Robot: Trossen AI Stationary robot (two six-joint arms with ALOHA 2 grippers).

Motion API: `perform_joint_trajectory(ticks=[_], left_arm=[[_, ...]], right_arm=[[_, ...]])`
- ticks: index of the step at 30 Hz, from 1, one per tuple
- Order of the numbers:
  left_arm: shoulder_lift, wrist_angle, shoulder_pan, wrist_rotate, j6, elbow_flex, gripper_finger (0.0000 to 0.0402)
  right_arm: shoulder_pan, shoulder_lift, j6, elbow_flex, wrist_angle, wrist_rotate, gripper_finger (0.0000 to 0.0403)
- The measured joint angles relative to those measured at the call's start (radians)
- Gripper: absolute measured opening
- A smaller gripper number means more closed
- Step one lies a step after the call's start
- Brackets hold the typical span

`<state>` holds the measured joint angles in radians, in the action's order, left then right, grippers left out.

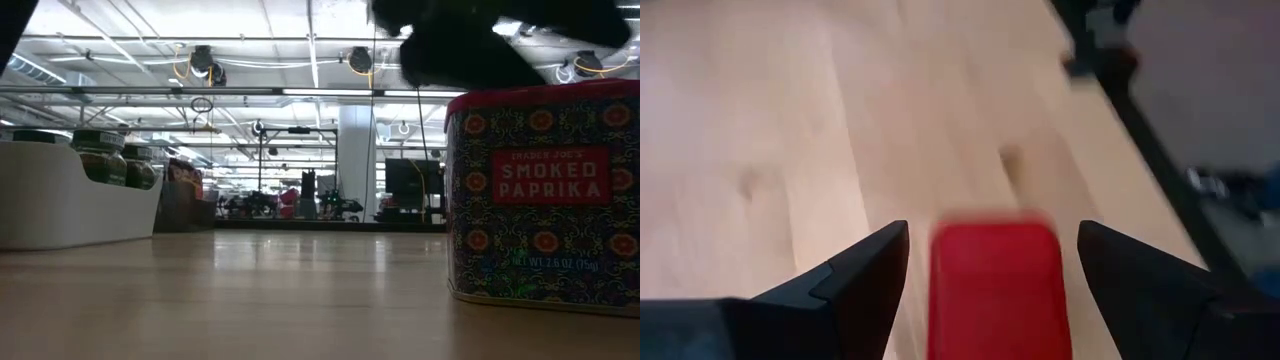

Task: Sort spices by type
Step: Put the bottom red seasoning can into the bottom left black bin

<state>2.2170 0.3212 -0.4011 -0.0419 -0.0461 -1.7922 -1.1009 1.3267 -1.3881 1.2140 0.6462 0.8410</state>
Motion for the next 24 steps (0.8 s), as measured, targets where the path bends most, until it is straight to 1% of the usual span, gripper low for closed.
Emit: perform_joint_trajectory(ticks=[1,3,6,10,17,24], left_arm=[[0.000,0.023,-0.001,0.015,0.000,0.000,0.0295],[-0.001,0.004,-0.001,0.031,0.000,-0.003,0.0295],[-0.004,0.033,-0.001,0.009,0.000,-0.004,0.0295],[-0.001,0.052,-0.001,0.007,0.000,-0.002,0.0295],[0.021,0.091,-0.005,0.008,-0.001,-0.002,0.0295],[0.032,0.083,-0.012,0.007,-0.027,-0.001,0.0295]], right_arm=[[-0.003,0.006,-0.010,0.000,0.001,0.000,0.0000],[-0.006,0.020,-0.035,0.000,0.010,0.000,0.0000],[-0.009,0.043,-0.078,0.000,0.029,-0.002,0.0000],[-0.009,0.070,-0.119,0.000,0.039,-0.006,0.0000],[-0.010,0.090,-0.144,0.000,0.033,-0.007,0.0000],[-0.009,0.091,-0.148,0.000,0.032,-0.005,0.0000]])
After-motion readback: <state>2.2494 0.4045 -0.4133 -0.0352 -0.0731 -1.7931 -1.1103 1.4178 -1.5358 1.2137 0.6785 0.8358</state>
